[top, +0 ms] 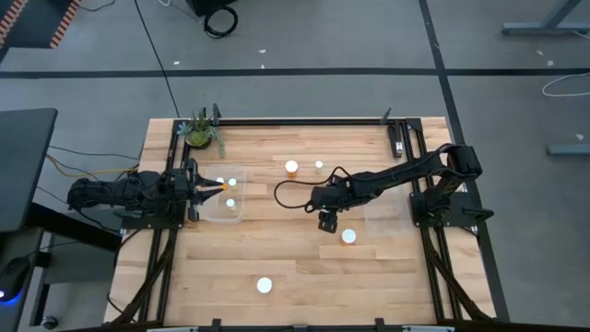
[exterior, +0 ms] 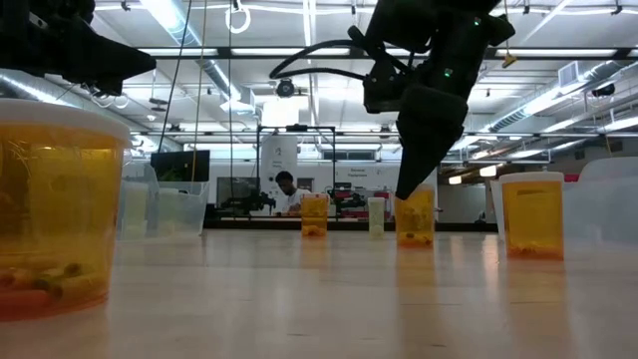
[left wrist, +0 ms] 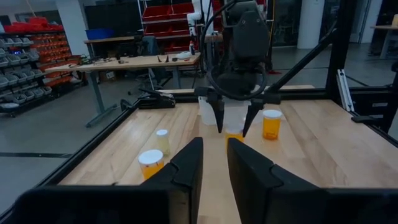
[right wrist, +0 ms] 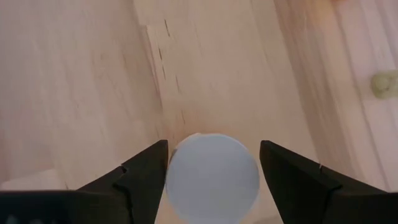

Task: Pick and place medicine bottles into bin by pill shape (circle, oval)
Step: Put the large orange pill bottle into the right transparent bin

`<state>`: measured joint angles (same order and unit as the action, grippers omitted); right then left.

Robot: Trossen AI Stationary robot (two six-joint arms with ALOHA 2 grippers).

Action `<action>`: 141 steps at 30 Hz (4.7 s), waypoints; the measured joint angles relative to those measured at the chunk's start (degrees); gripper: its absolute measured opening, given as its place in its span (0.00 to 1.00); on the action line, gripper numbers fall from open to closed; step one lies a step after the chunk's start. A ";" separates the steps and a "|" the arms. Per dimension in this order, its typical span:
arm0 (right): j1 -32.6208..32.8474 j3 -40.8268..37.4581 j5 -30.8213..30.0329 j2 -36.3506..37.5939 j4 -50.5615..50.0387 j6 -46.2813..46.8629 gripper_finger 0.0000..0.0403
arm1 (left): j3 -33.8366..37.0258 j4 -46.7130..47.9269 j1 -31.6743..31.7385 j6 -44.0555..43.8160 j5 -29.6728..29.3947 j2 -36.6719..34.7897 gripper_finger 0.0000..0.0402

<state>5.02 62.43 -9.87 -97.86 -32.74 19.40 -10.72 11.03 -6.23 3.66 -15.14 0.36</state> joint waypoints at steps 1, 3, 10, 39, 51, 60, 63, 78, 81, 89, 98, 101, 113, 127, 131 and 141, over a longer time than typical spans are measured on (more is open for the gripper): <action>0.00 0.00 0.00 0.00 -0.01 0.01 0.65 | 0.00 -0.01 0.00 0.00 0.00 0.00 0.21; 0.01 0.00 0.01 0.00 0.13 0.07 0.64 | 0.00 0.00 0.01 0.00 0.00 0.00 0.21; 0.02 0.00 0.00 0.00 0.10 0.09 0.56 | 0.00 -0.02 -0.01 0.00 0.00 0.00 0.19; 0.27 -0.02 -0.97 8.76 -12.15 5.73 0.57 | -0.07 0.02 0.02 0.00 0.00 0.00 0.23; 2.50 -0.02 -4.06 15.34 -20.30 10.56 0.57 | -0.07 0.00 0.02 0.00 0.00 0.00 0.22; 5.19 -0.02 -8.02 19.98 -27.50 16.59 0.57 | -0.07 0.00 0.02 0.00 -0.01 0.00 0.21; 5.35 -0.02 -9.51 21.04 -30.79 18.97 0.57 | -0.07 0.00 0.02 0.00 0.00 0.00 0.20; 5.31 -4.78 -9.40 27.49 -35.32 24.43 0.57 | -0.02 0.00 0.02 0.01 -0.02 0.00 0.21; 5.31 -9.14 -8.37 30.38 -35.02 27.19 0.57 | -0.02 0.00 0.02 0.02 0.00 0.00 0.20; 5.25 -20.77 -8.14 38.02 -32.87 34.60 0.57 | 0.00 0.00 0.02 0.00 0.00 0.00 0.21; 4.34 -25.40 -7.27 39.17 -29.79 35.86 0.57 | 0.00 0.00 0.02 0.02 -0.02 0.00 0.22; 3.36 -25.46 -7.16 39.19 -29.57 35.05 0.57 | 0.00 0.00 -0.01 0.00 0.00 0.00 0.21; -2.42 -25.46 -7.45 39.17 -26.20 29.68 0.57 | 0.00 0.00 0.00 0.00 -0.01 -0.01 0.23; -6.05 -25.46 -7.54 39.17 -26.22 24.49 0.57 | 0.00 0.00 -0.01 0.00 0.00 0.00 0.22; -6.74 -25.46 -7.39 39.15 -26.43 23.85 0.57 | 0.00 0.00 -0.01 0.02 0.00 0.00 0.23; -7.21 -29.40 -6.97 39.23 -23.70 24.15 0.57 | 0.00 -0.01 0.01 0.01 -0.01 0.00 0.20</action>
<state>-2.20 33.04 -16.84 -58.63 -56.45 43.55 -10.72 11.01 -6.23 3.67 -15.15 0.36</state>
